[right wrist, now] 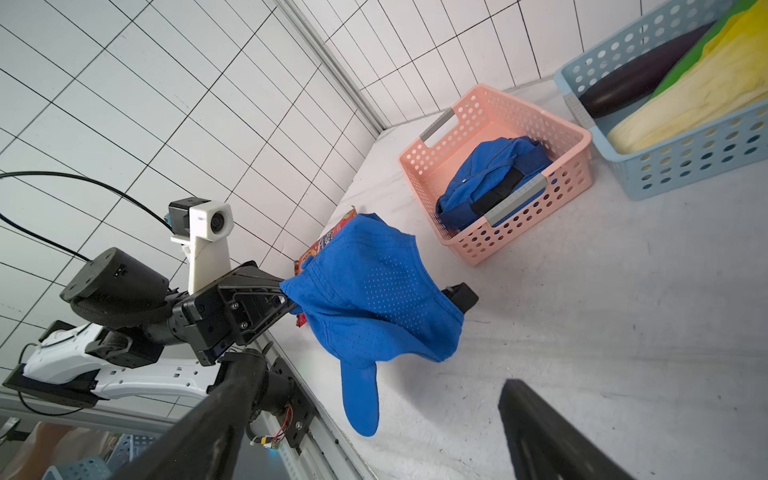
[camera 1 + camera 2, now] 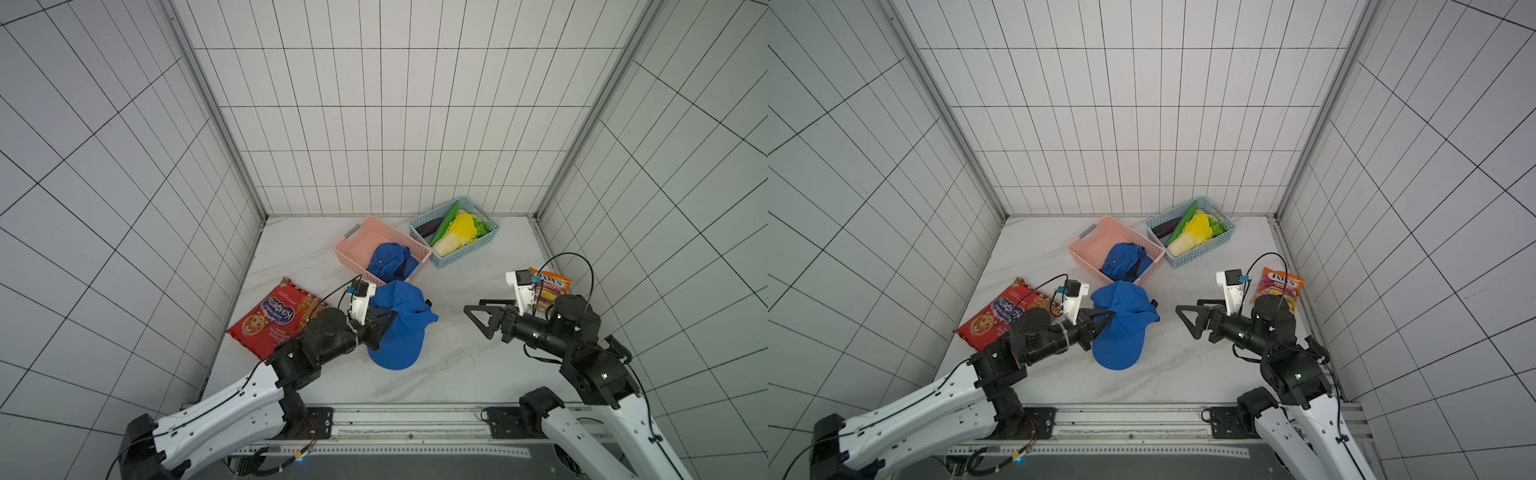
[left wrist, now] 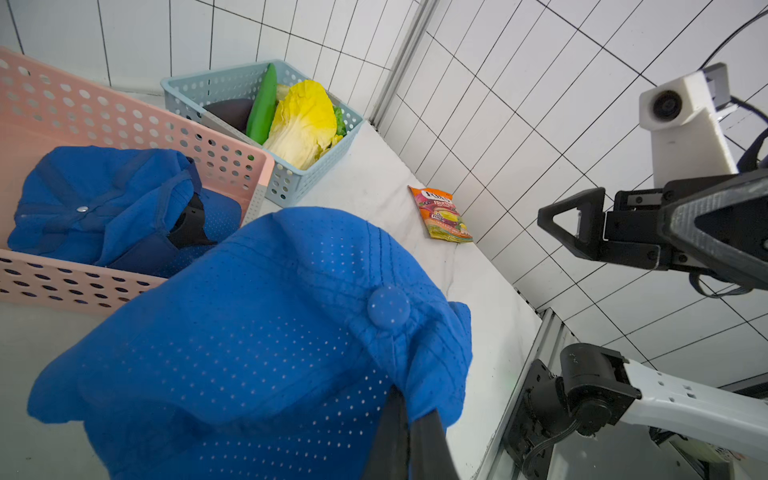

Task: Turn the baseball cap inside out
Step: Turn over the baseball cap.

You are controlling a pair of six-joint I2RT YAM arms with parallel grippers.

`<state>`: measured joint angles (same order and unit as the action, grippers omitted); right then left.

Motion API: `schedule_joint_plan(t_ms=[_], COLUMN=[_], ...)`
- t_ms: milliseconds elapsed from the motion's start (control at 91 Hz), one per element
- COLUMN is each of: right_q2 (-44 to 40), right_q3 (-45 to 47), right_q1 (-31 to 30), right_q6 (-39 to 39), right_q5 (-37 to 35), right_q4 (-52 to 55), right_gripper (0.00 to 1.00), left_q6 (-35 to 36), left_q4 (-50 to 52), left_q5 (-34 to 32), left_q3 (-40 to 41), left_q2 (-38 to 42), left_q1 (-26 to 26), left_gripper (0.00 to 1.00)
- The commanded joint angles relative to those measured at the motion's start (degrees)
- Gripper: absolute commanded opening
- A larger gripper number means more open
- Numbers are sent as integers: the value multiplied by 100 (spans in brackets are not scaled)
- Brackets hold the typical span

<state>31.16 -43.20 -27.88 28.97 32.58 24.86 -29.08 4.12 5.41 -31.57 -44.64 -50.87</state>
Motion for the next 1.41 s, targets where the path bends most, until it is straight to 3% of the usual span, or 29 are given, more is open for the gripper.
schedule_joint_plan(t_ms=[0, 165, 385, 671, 737, 923, 978, 1011, 1077, 1165, 1264, 1396], right_q2=[237, 812, 2392, 3494, 3555, 3426, 3290, 3189, 2940, 2532, 1944, 1164], right_q3=[-248, -406, -1109, -1534, -1517, -1206, -1002, -888, -573, -184, 226, 651], right_q1=[-219, -1070, -2447, -3038, -3055, -3057, -3058, -3058, -3064, -3054, -3026, -2811], right_q6=[-872, -1737, -2913, -3426, -3364, -2782, -2512, -2362, -2006, -1595, -1149, -641], right_q5=[-23, -821, -1896, -2400, -2304, -2062, -2061, -2085, -2232, -2546, -2975, -3297], right_q4=[178, 183, 783, 717, 598, 3, -254, -412, -760, -1254, -1787, -2464], right_gripper=[100, 99, 100, 97, 84, 24, 7, 0, 0, 0, 0, 0], left_q6=[109, 149, 166, 142, 112, -128, -305, -415, -663, -1091, -1582, -2378], left_q4=[-5, -10, -5, 36, 39, 4, -2, -6, -11, -173, -554, -815], left_q5=[413, 844, 1348, 1450, 1433, 1096, 880, 725, 330, -143, -505, -127], left_q3=[-215, -378, -603, -676, -660, -547, -487, -448, -335, -93, 299, 624], left_q2=[-128, -421, -744, -771, -745, -607, -528, -469, -305, -16, 341, 598], left_q1=[24, 23, 16, 9, 7, 15, 16, 16, 16, 24, 81, 560], left_gripper=[0, 0, 0, 0, 0, 0, 10, 25, 48, 66, 82, 86])
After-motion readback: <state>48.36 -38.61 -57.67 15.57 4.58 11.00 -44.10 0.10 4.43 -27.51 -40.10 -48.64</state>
